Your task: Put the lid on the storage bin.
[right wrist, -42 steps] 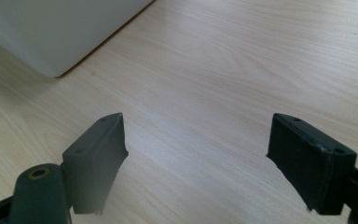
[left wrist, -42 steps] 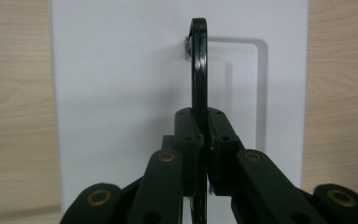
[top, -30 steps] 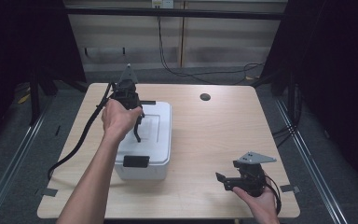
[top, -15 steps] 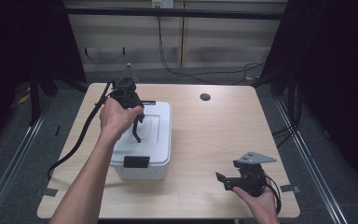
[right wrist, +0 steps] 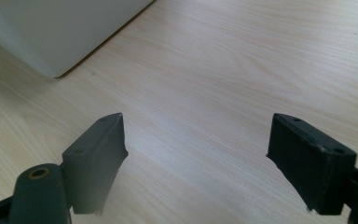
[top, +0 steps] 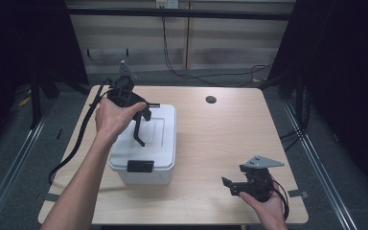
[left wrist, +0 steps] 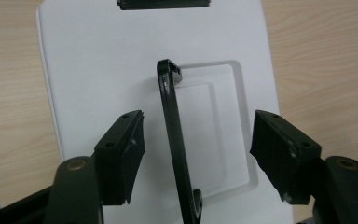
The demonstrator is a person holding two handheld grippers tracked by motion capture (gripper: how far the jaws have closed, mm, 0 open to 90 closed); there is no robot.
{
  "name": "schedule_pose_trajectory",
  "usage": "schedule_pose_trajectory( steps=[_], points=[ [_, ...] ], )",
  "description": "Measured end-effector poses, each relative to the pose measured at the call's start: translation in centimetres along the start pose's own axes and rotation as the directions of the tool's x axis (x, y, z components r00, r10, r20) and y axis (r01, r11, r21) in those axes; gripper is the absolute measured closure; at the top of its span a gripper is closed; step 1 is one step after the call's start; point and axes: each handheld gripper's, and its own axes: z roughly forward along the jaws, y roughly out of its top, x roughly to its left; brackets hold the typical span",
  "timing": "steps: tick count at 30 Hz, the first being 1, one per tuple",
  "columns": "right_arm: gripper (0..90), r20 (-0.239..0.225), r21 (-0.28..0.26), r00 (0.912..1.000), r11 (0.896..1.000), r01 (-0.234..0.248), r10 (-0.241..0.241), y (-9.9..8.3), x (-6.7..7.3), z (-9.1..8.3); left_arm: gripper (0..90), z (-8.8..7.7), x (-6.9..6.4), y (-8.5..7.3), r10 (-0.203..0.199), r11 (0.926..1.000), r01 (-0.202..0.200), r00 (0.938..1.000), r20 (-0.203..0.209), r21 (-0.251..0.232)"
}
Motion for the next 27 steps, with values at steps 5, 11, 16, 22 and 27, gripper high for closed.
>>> schedule_pose_trajectory(
  steps=[5,11,16,22,27],
  points=[
    [18.4,0.002,0.0,1.0,1.0,-0.003,0.003,0.0,0.0,0.0,27.0,-0.5,1.4,-0.2,0.019,0.9992,-0.018,0.9996,0.021,-0.035],
    [18.5,0.002,-0.001,1.0,1.0,-0.007,0.007,0.0,0.0,0.0,22.2,-2.0,2.8,-0.7,0.099,0.9915,-0.097,0.9948,0.022,-0.087],
    [18.4,0.003,0.0,1.0,1.0,-0.003,0.003,0.0,0.0,0.0,18.1,-2.5,4.4,-1.3,0.14,0.9846,-0.13,0.9867,0.082,-0.117],
    [18.4,0.005,0.0,1.0,1.0,-0.003,0.003,0.0,0.0,0.0,16.7,-2.5,5.7,-2.8,0.254,0.9569,-0.238,0.9635,0.084,-0.167],
    [18.4,0.005,-0.004,1.0,1.0,-0.001,0.001,0.0,0.0,0.0,17.5,-2.9,7.4,-3.9,0.271,0.9488,-0.252,0.9592,0.08,-0.19]
  ],
)
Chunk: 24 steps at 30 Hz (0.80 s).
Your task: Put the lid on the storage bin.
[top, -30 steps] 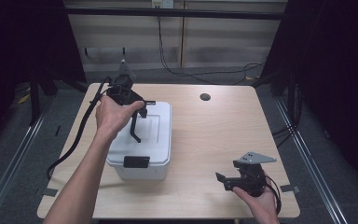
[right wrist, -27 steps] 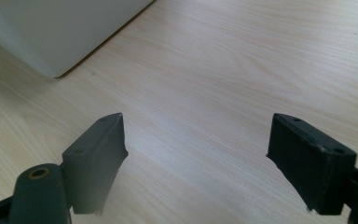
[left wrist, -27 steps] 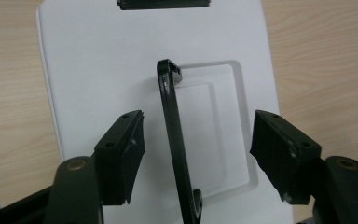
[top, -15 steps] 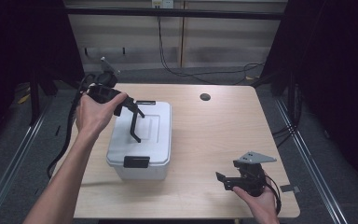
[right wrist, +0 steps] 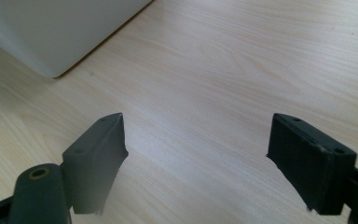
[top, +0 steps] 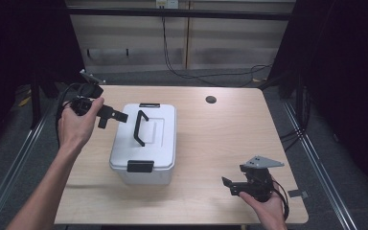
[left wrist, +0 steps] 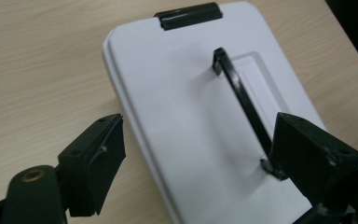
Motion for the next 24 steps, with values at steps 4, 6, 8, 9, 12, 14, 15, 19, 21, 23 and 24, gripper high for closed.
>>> schedule_pose_trajectory(
  steps=[4,6,8,9,12,14,15,19,21,23,24],
  points=[
    [18.4,0.0,0.003,1.0,1.0,-0.009,0.009,0.0,-0.1,0.1,17.7,-0.5,1.1,-1.2,0.025,0.9995,-0.024,0.9995,0.019,-0.022],
    [18.4,0.0,0.006,1.0,1.0,-0.004,0.004,0.1,-0.1,0.1,17.7,-0.7,1.6,-1.9,0.035,0.9988,-0.034,0.9991,0.026,-0.035],
    [18.4,-0.001,0.007,1.0,1.0,-0.004,0.004,0.1,0.0,0.1,17.7,-0.7,1.9,-2.4,0.049,0.9981,-0.047,0.9981,0.037,-0.039],
    [18.4,0.0,0.007,1.0,1.0,-0.004,0.004,0.1,0.0,0.1,17.7,-0.7,2.0,-2.7,0.067,0.9968,-0.066,0.9968,0.042,-0.046],
    [18.4,0.0,0.003,1.0,1.0,-0.007,0.007,0.0,0.0,0.1,17.7,-0.8,1.9,-3.7,0.094,0.994,-0.09,0.994,0.057,-0.063],
    [18.5,0.0,0.004,1.0,1.0,-0.007,0.007,0.0,-0.1,0.1,17.7,-1.0,2.1,-4.4,0.096,0.9925,-0.091,0.9936,0.06,-0.081],
    [18.4,0.0,0.003,1.0,1.0,-0.01,0.01,0.0,-0.1,0.1,17.7,-1.2,2.2,-4.6,0.097,0.9922,-0.092,0.9934,0.06,-0.084],
    [18.4,0.0,0.005,1.0,1.0,-0.007,0.007,0.0,0.0,0.1,15.9,-1.9,3.1,-5.8,0.077,0.9877,-0.065,0.9941,0.076,-0.142],
    [18.4,0.0,0.005,1.0,1.0,-0.008,0.008,0.1,-0.1,0.1,16.1,-1.9,3.4,-6.5,0.082,0.9886,-0.071,0.9936,0.078,-0.133],
    [18.4,-0.001,0.004,1.0,1.0,-0.009,0.009,0.0,0.0,0.1,16.1,-1.9,3.6,-7.5,0.089,0.9864,-0.078,0.9933,0.073,-0.145],
    [18.4,-0.002,0.001,0.9999,1.0,-0.012,0.012,0.0,-0.1,0.1,16.1,-1.9,3.7,-7.8,0.083,0.9868,-0.071,0.9938,0.074,-0.146]
  ],
)
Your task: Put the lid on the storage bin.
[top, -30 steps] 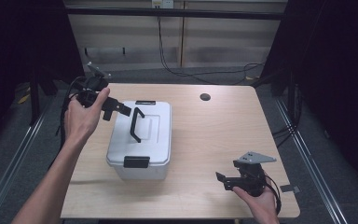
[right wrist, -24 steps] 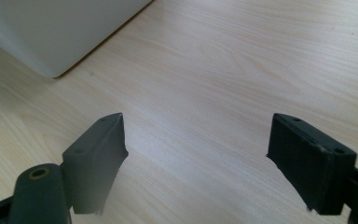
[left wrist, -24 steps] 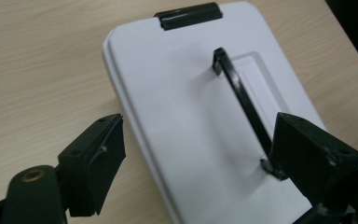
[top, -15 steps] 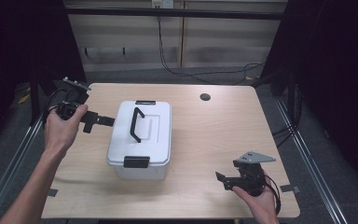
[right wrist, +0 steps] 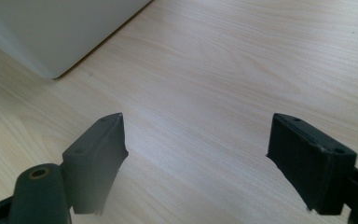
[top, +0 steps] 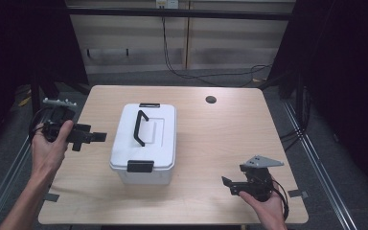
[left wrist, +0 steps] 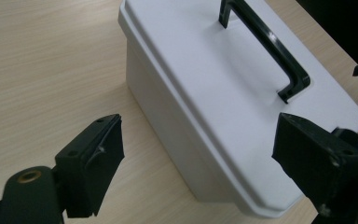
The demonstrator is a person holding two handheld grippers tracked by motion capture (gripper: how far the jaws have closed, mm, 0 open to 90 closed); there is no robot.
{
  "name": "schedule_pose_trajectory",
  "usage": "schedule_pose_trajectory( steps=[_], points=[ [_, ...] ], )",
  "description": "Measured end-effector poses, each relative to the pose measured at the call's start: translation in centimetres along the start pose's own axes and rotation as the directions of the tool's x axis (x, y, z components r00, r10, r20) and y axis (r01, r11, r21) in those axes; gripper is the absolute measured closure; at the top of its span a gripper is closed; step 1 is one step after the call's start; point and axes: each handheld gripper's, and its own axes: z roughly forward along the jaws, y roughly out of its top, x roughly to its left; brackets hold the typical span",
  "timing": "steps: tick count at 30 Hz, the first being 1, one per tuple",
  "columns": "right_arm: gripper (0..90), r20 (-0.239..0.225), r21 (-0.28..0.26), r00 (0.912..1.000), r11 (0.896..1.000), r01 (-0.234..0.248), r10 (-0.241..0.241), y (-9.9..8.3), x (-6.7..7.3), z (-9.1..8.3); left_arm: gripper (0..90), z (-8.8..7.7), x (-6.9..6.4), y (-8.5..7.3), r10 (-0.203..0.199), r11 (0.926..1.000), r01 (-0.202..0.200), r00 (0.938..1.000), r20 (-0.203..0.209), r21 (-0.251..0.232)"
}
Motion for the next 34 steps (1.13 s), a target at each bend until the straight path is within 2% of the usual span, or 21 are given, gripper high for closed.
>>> schedule_pose_trajectory(
  steps=[2,4,5,6,7,9,12,14,18,21,23,25,27,30,34],
  points=[
    [18.4,0.001,0.001,1.0,1.0,-0.001,0.001,0.0,-0.1,0.0,16.2,-0.1,0.1,-0.8,0.001,1.0,-0.001,1.0,-0.007,0.007],
    [18.4,0.003,0.002,1.0,1.0,0.0,0.0,0.0,-0.1,0.0,16.2,-0.1,-0.1,-1.2,0.035,0.9991,-0.033,0.9984,-0.044,0.027],
    [18.4,0.002,0.003,1.0,1.0,-0.004,0.004,0.0,-0.1,0.0,16.2,-0.3,-0.1,-1.5,0.034,0.9992,-0.033,0.9984,-0.046,0.023],
    [18.4,0.002,0.003,1.0,1.0,-0.004,0.004,0.0,-0.1,0.0,16.2,-0.4,-0.1,-1.7,0.034,0.9994,-0.034,0.999,-0.03,0.01],
    [18.5,0.002,0.002,1.0,1.0,-0.003,0.003,0.0,-0.1,0.0,16.3,-0.5,-0.1,-1.9,0.049,0.9988,-0.049,0.9983,-0.033,0.005],
    [18.4,0.001,0.0,1.0,1.0,-0.001,0.001,0.0,0.0,0.0,16.4,-0.6,-0.3,-2.5,0.075,0.9971,-0.074,0.9938,-0.082,0.021],
    [18.5,0.0,-0.003,1.0,1.0,0.002,-0.002,0.0,-0.1,0.0,16.4,-0.6,0.0,-3.6,0.049,0.9988,-0.049,0.9978,-0.043,0.004],
    [18.5,0.001,0.0,1.0,1.0,0.002,-0.002,0.0,-0.1,0.0,16.4,-0.1,0.4,-4.7,0.015,0.9999,-0.015,0.9988,-0.046,-0.001],
    [18.5,0.003,-0.003,1.0,1.0,0.003,-0.003,0.0,0.0,0.0,16.4,0.8,0.9,-6.5,0.013,0.9998,-0.012,0.999,-0.044,0.019],
    [18.5,0.007,0.001,1.0,1.0,-0.002,0.002,0.0,-0.1,0.0,16.4,1.1,1.2,-8.0,-0.002,1.0,0.002,0.9989,-0.046,-0.005],
    [18.6,0.006,-0.003,1.0,1.0,-0.001,0.001,0.0,-0.1,0.0,16.4,1.4,1.3,-9.0,-0.033,0.9995,0.033,0.9988,-0.036,-0.004],
    [19.2,0.003,-0.004,1.0,1.0,-0.003,0.003,0.0,-0.1,0.0,16.4,1.6,1.3,-9.7,-0.03,0.9994,0.03,0.9985,-0.046,-0.015],
    [19.4,0.002,-0.009,1.0,1.0,-0.007,0.007,0.0,0.0,-0.1,16.4,2.0,1.4,-10.3,-0.022,0.9997,0.022,0.9979,-0.061,0.003],
    [19.7,-0.003,-0.013,1.0,1.0,-0.004,0.004,-0.1,0.1,-0.1,16.4,2.0,1.6,-10.9,-0.012,0.9999,0.011,0.9979,-0.064,-0.002],
    [19.6,-0.013,-0.01,0.9997,1.0,-0.021,0.021,-0.2,-0.1,0.1,16.3,2.0,1.6,-11.8,-0.019,0.9997,0.018,0.9973,-0.07,-0.014]
  ],
)
